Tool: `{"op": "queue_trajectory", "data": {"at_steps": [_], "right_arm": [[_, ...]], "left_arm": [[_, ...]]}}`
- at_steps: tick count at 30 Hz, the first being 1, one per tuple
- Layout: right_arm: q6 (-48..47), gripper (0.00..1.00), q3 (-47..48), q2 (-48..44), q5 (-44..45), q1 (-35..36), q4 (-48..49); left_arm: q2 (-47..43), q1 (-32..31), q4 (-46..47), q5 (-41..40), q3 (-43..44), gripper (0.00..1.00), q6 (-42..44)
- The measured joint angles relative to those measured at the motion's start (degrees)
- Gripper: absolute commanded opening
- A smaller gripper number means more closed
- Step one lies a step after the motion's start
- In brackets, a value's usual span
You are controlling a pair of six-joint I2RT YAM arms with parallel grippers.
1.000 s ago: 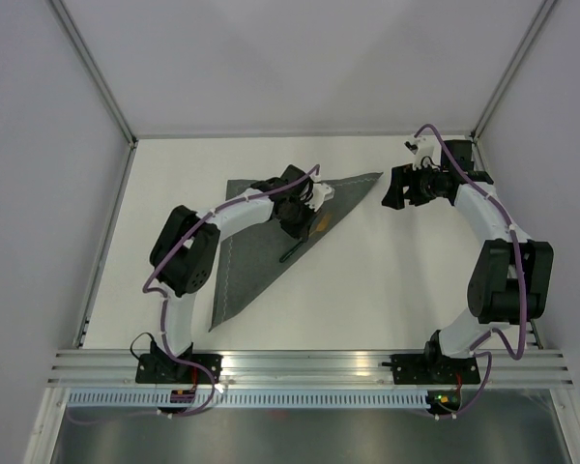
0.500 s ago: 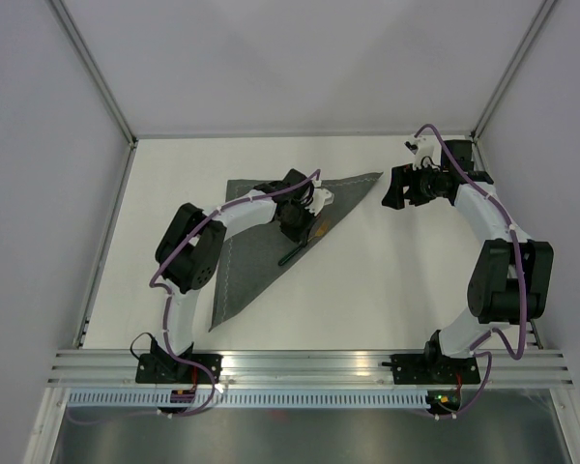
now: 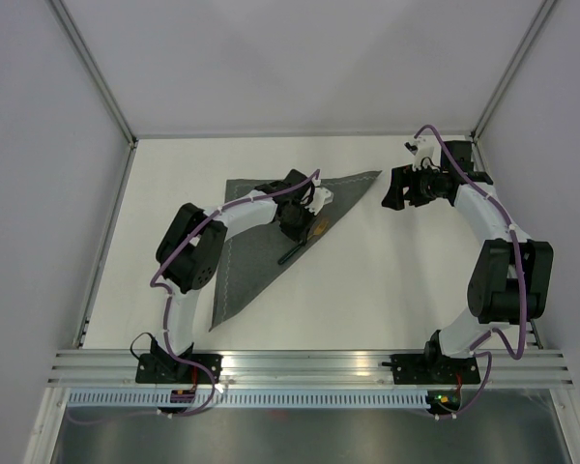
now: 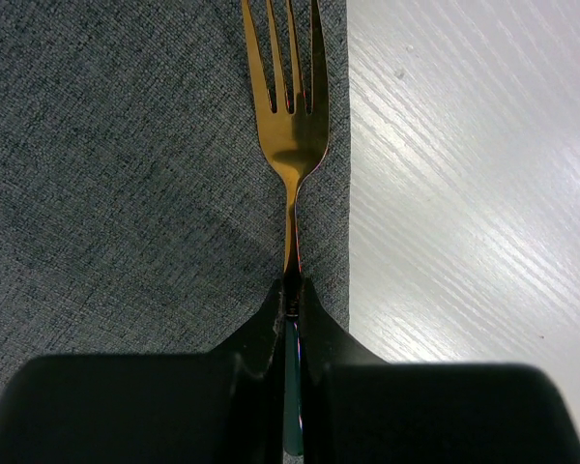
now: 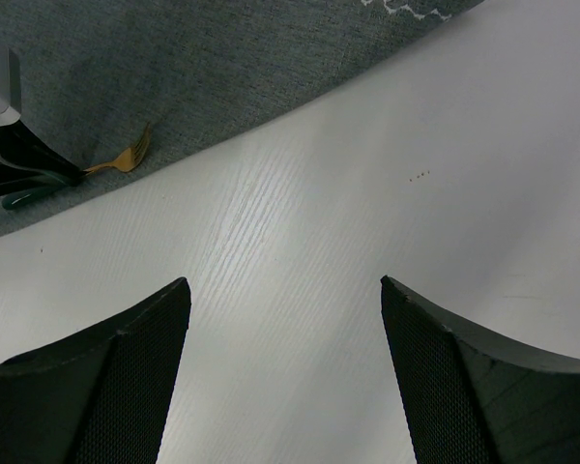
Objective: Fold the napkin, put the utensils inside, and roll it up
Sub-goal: Place the utensil onto the napkin
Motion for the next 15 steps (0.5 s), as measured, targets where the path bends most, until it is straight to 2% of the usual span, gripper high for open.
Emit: {"op": "queue_trajectory", "data": {"at_steps": [15], "right_arm": [[-0.2,0.85,-0.5,0.0,0.0,0.0,0.0]], "left_arm": [[-0.3,-0.1,1.7,-2.3,-0.3,0.02,-0.3]]}}
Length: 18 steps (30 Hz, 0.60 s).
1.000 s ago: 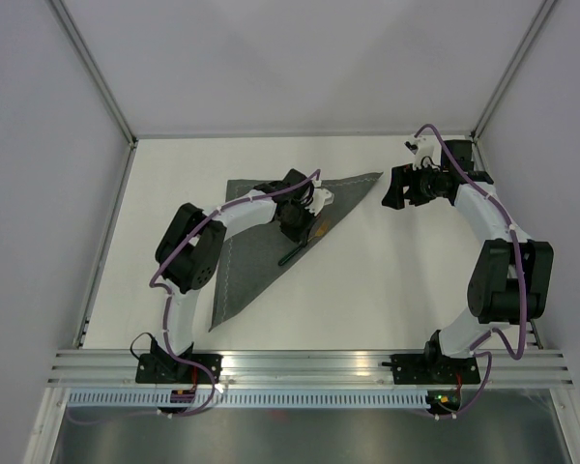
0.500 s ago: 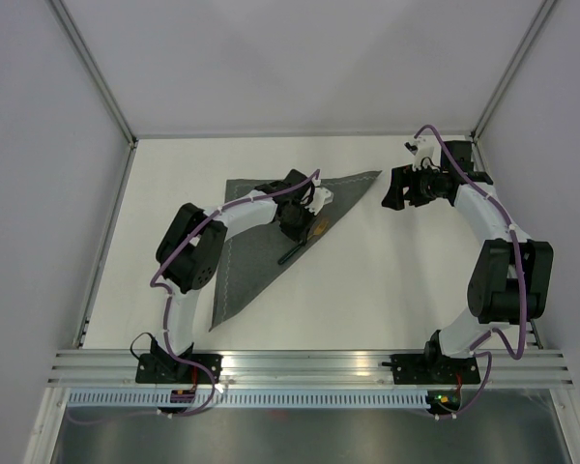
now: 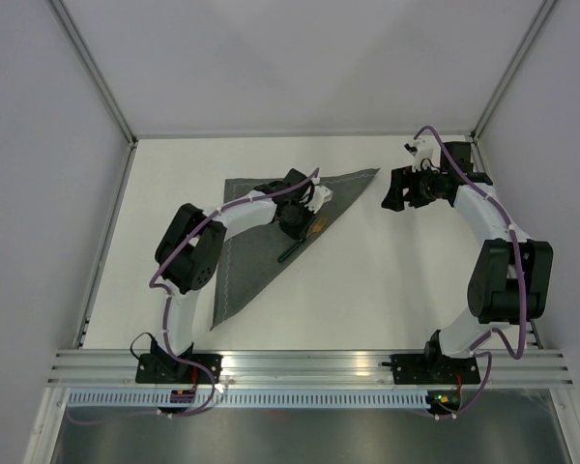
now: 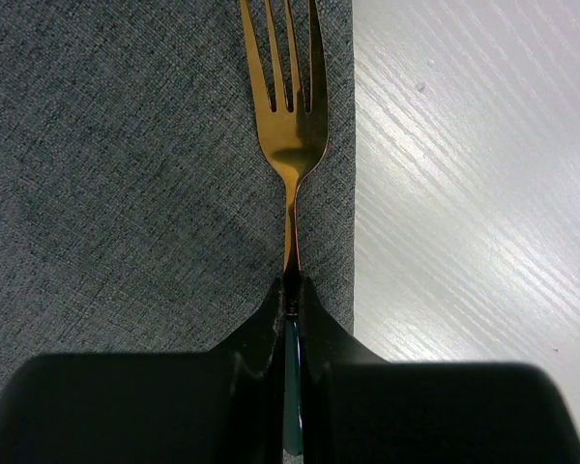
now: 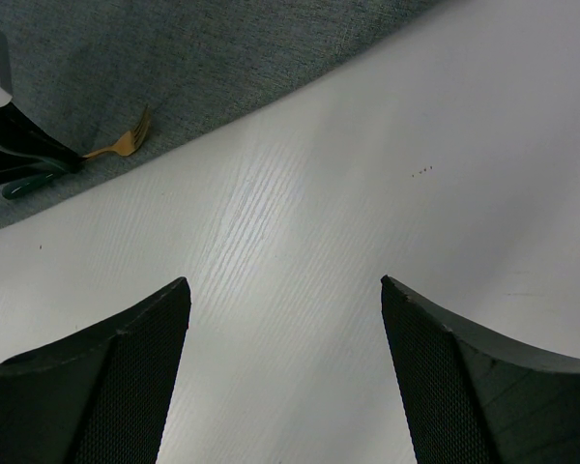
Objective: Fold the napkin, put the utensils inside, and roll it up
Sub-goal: Place the utensil onto the napkin
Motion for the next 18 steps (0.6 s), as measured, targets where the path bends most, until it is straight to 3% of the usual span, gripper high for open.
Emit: {"op": "queue_trajectory", "data": {"at_steps": [18], "right_arm": [[0.0,0.85,0.0,0.0,0.0,0.0,0.0]], "left_arm": [[-1.1,0.0,0.9,-1.5,-0.2,0.02,0.0]]}}
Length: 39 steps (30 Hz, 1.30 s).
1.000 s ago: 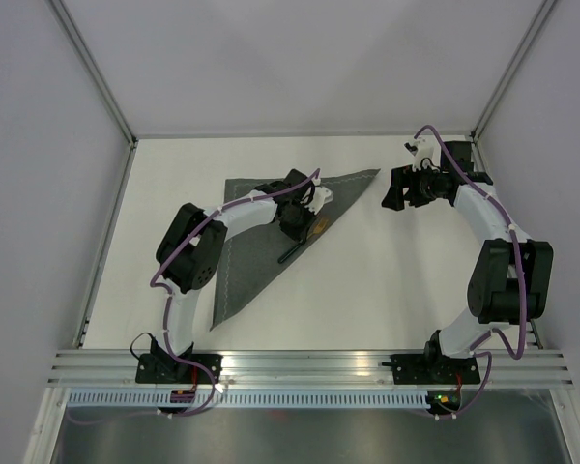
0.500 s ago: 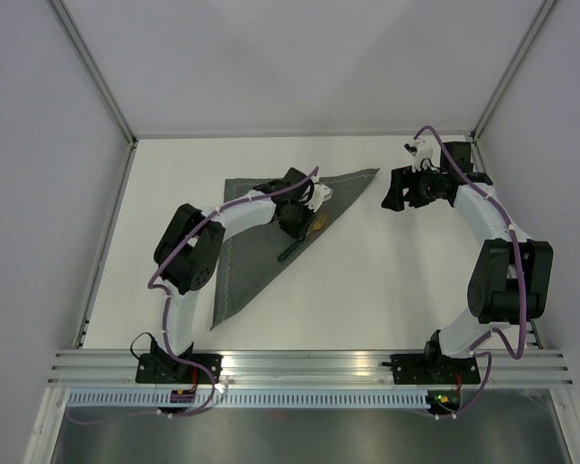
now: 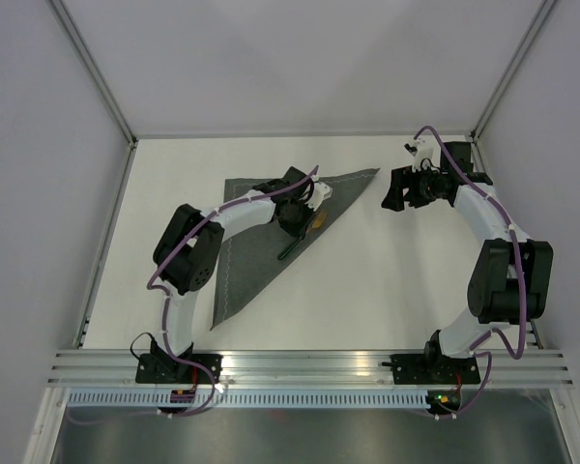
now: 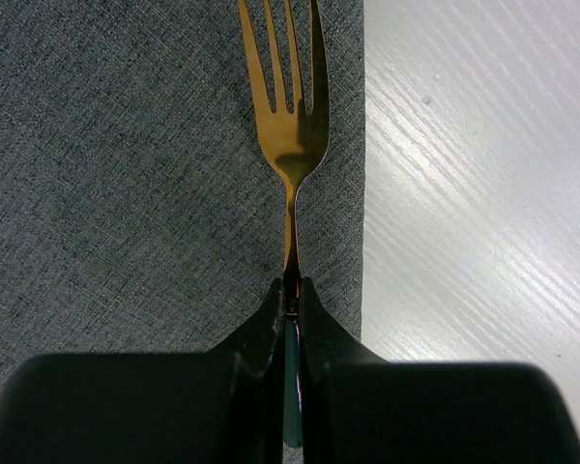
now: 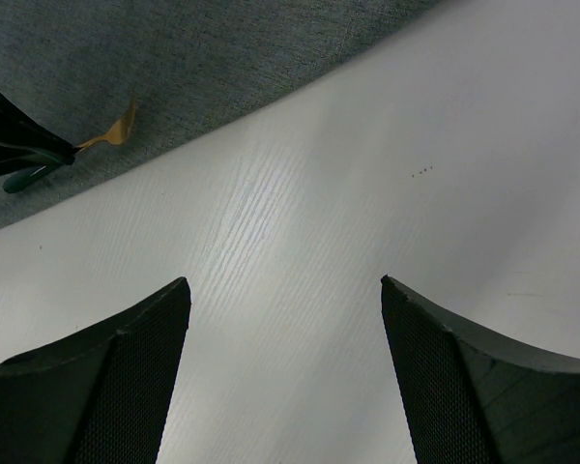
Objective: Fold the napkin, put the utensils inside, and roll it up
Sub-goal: Place the utensil onto the napkin
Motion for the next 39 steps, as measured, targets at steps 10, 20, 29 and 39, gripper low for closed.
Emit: {"op": "queue_trajectory", "data": {"at_steps": [10,20,29,39], "right_arm": [[0.0,0.85,0.0,0.0,-0.1,0.0,0.0],[0.0,0.85,-0.7,0.0,-0.4,0.0,0.0],[0.0,0.85,-0.7,0.0,-0.4,0.0,0.0],[0.1,0.85,-0.7,0.0,-1.1,0.1,0.1]], "left_arm": [[0.2,0.0,-0.1,0.2,-0.2,0.13,0.0],[0.2,0.0,0.0,0.3,-0.3,0.35,-0.2],[0.2,0.0,0.0,0.4,-0.3,0.5,-0.4],[-5.5,0.0,1.7,-4.3,-0.3,0.56,-1.7]]}}
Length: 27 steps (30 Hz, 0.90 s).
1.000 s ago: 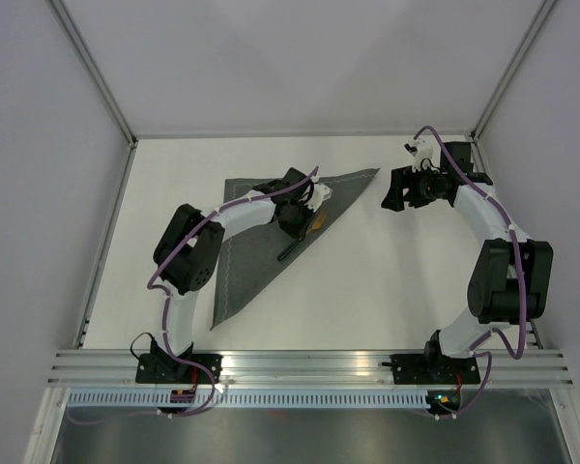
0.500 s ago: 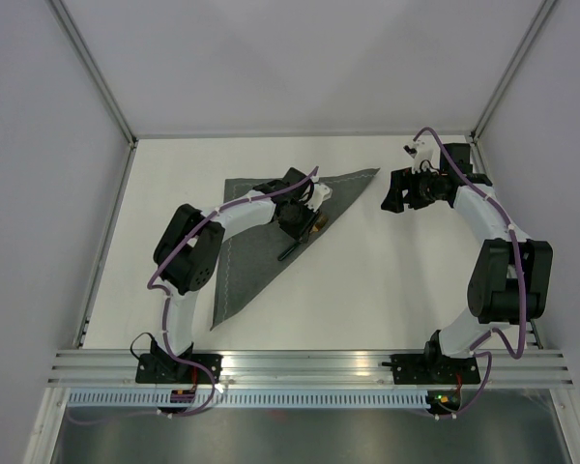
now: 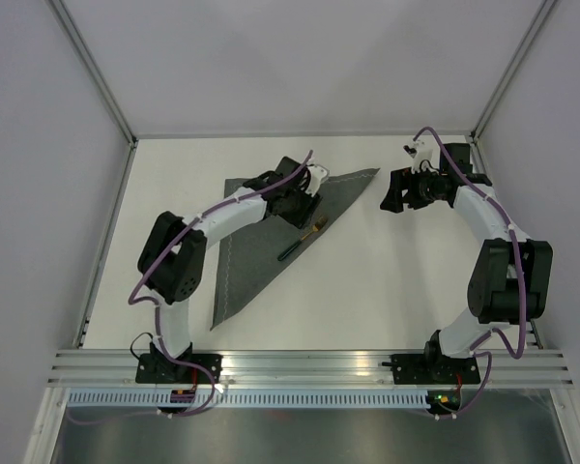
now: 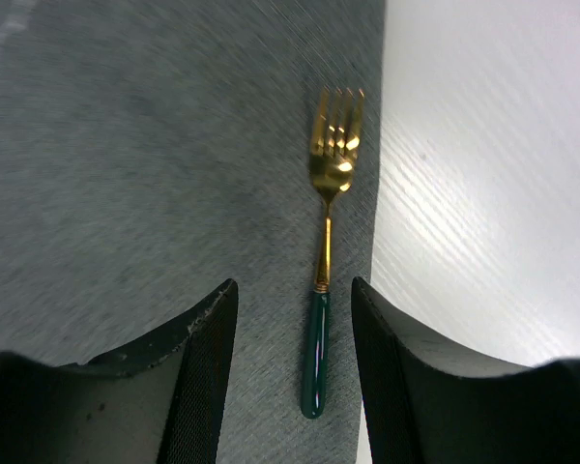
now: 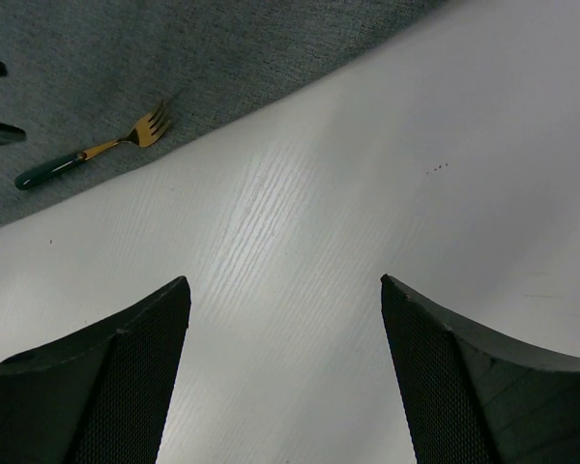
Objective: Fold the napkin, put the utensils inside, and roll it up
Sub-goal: Place the utensil onto the napkin, then fold the napkin
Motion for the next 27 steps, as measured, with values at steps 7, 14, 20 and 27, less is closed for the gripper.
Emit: {"op": "queue_trajectory", "data": {"at_steps": [7,14,20,27], "right_arm": [[1.1,0.83,-2.8,-2.6,3.2,7.1,3.9],[3.6,0.78,-8.0,-8.3,9.0,32.4,12.1],[4.4,0.75,-11.6,-9.6,16.9,51.3,21.0],[1.1,0.72,-13.0,-2.8,25.0,70.3,30.4]], "left_arm": [[-17.2,1.0,3.2,-13.9,-5.2,0.61,-9.8],[-41.9,7.7,-3.5,-25.5,-6.9,0.65,-25.7],[-55.3,7.1,-10.5,-29.8,-5.8,0.67,-33.1],[-56.9,7.1,-16.5,-31.2,-5.8,0.68,-36.6]]}}
